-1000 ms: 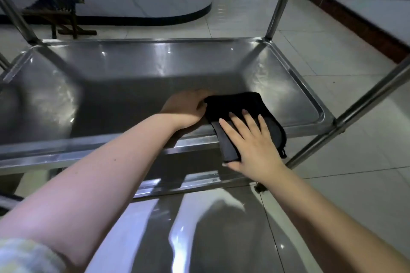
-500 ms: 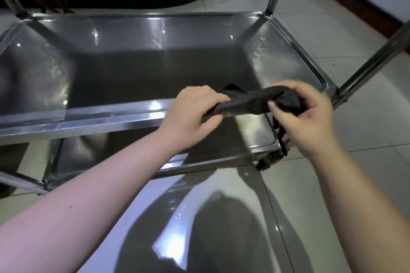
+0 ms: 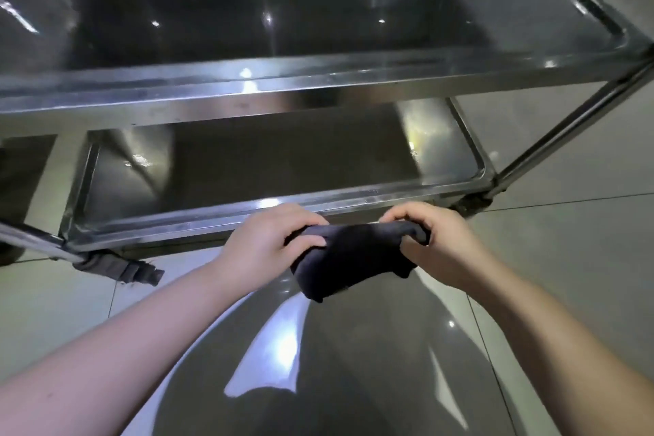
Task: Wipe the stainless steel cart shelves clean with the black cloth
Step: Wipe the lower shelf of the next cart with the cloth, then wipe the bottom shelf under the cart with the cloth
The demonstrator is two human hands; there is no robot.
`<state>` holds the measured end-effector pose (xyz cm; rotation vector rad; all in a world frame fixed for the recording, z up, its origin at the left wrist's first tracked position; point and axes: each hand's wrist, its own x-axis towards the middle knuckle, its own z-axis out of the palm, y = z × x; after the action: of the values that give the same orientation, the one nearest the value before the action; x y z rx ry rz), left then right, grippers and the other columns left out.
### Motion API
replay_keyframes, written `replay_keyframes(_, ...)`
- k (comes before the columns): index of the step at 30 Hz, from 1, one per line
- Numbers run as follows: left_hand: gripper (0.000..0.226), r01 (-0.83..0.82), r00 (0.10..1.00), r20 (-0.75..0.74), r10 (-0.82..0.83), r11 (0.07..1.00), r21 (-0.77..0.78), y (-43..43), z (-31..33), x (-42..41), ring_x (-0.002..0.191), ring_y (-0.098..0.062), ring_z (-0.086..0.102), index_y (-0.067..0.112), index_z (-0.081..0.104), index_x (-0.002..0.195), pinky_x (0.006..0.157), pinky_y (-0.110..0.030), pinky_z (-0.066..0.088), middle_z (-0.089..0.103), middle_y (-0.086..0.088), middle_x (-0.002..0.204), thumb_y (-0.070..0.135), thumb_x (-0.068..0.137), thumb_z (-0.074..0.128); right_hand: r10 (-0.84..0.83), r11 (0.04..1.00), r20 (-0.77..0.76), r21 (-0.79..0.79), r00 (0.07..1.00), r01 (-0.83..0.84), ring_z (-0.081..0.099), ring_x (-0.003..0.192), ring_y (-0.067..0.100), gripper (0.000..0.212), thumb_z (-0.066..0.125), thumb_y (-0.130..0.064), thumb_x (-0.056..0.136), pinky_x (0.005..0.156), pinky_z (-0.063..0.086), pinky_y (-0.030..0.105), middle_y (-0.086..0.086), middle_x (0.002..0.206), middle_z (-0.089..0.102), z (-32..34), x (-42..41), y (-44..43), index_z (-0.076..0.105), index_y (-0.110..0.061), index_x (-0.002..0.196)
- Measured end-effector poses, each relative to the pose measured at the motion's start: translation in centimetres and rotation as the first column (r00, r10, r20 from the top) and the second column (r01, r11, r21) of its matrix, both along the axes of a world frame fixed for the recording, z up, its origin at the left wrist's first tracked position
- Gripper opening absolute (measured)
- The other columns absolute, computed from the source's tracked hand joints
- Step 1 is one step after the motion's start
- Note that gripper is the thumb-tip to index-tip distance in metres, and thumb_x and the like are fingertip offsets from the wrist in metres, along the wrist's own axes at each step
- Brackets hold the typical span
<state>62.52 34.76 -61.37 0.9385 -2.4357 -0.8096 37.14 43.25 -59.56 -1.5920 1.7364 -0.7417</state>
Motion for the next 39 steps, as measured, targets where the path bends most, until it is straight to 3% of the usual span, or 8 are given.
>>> replay_keyframes(9, 0.018, -0.132, 0.991, -0.039, 0.126, 0.97, -0.203, -6.3, -1.5, -6.8, 0.098, -0.025, 0.066, 0.016, 0.074, 0.103, 0.084, -0.034, 0.05, 0.073, -0.003, 0.1, 0.015, 0.088, 0.065, -0.346, 0.91, 0.123, -0.196, 0.93, 0.365, 0.059, 0.072, -0.008, 0.041, 0.048, 0.002, 0.075, 0.07, 0.044, 0.007, -0.024, 0.077, 0.067, -3.9, -3.1, -6.0, 0.065, -0.036, 0.081)
replay_keyframes(12, 0.019, -0.377, 0.92, -0.183, 0.345, 0.907, -0.186, -9.3, -0.8, -10.9, 0.092, -0.027, 0.066, 0.019, 0.074, 0.087, 0.073, -0.027, 0.043, 0.072, -0.002, 0.084, 0.03, 0.092, 0.059, -0.392, 0.834, 0.105, -0.379, 0.914, 0.401, 0.061, 0.086, -0.001, 0.035, 0.046, -0.015, 0.073, 0.083, 0.047, 0.019, -0.03, 0.082, 0.064, -2.5, -5.5, -8.7, 0.068, -0.032, 0.094)
replay_keyframes(14, 0.025, -0.39, 0.912, -0.191, 0.362, 0.91, -0.139, -10.9, -2.3, -12.9, 0.102, -0.026, 0.064, 0.027, 0.073, 0.106, 0.087, -0.028, 0.047, 0.072, -0.001, 0.105, 0.032, 0.091, 0.055, -0.384, 0.843, 0.016, -0.402, 0.923, 0.357, 0.062, 0.094, 0.011, 0.038, 0.047, -0.014, 0.076, 0.087, 0.046, 0.026, -0.017, 0.095, 0.068, -3.5, -6.2, -9.5, 0.07, -0.026, 0.104)
replay_keyframes(19, 0.044, -0.186, 0.88, 0.431, 0.2, 0.98, -0.075, -11.2, -11.2, -13.7, 0.14, -0.026, 0.034, 0.032, 0.048, 0.141, 0.116, -0.04, 0.021, 0.043, 0.002, 0.151, 0.022, 0.099, 0.043, 0.017, 0.997, -0.384, 0.08, 0.923, 0.015, 0.044, 0.134, 0.028, 0.045, 0.051, 0.002, 0.091, 0.114, 0.025, 0.028, 0.014, 0.142, 0.052, -10.9, -6.4, -8.5, 0.056, -0.005, 0.135)
replay_keyframes(24, 0.052, -0.377, 0.814, 0.378, 0.442, 0.896, -0.236, -13.9, -14.7, -13.5, 0.15, -0.024, 0.008, 0.03, 0.024, 0.153, 0.12, -0.046, 0.004, 0.018, 0.001, 0.162, 0.029, 0.101, 0.035, -0.053, 0.976, -0.447, -0.212, 0.893, -0.048, 0.064, 0.101, 0.039, 0.028, 0.06, -0.017, 0.091, 0.091, 0.048, 0.05, 0.016, 0.109, 0.071, -13.2, -7.6, -9.7, 0.071, -0.003, 0.112)
replay_keyframes(28, 0.057, -0.399, 0.731, 0.477, 0.488, 0.873, -0.282, -15.5, -16.3, -12.5, 0.15, -0.023, -0.005, 0.032, 0.006, 0.155, 0.118, -0.053, -0.007, 0.001, 0.004, 0.164, 0.038, 0.102, 0.026, 0.14, 0.987, -0.559, 0.012, 0.817, -0.162, 0.018, 0.148, 0.022, 0.049, 0.048, -0.03, 0.098, 0.119, 0.016, 0.042, -0.005, 0.159, 0.028, -13.6, -8.2, -15.3, 0.041, -0.03, 0.147)
replay_keyframes(32, 0.06, -0.412, 0.728, 0.443, 0.522, 0.851, -0.326, -15.5, -17.1, -12.1, 0.15, -0.026, -0.006, 0.03, 0.005, 0.156, 0.117, -0.054, -0.008, 0.002, 0.003, 0.164, 0.037, 0.101, 0.028, 0.341, 0.935, -0.673, 0.167, 0.657, -0.314, -0.015, 0.149, 0.02, 0.058, 0.026, -0.055, 0.099, 0.119, -0.009, 0.047, -0.021, 0.161, -0.011, -16.3, -8.0, -17.3, -0.001, -0.052, 0.15)
replay_keyframes(39, 0.059, -0.404, 0.711, 0.47, 0.523, 0.851, -0.336, -15.7, -17.3, -12.2, 0.15, -0.023, -0.007, 0.028, 0.008, 0.156, 0.117, -0.05, -0.011, 0.001, 0.004, 0.164, 0.04, 0.101, 0.024, -0.052, 0.963, -0.69, 0.158, 0.722, 0.22, -0.008, 0.15, 0.023, 0.056, 0.024, -0.059, 0.099, 0.118, -0.006, 0.051, -0.019, 0.162, -0.006, -17.4, -19.1, -19.6, 0.003, -0.052, 0.15)
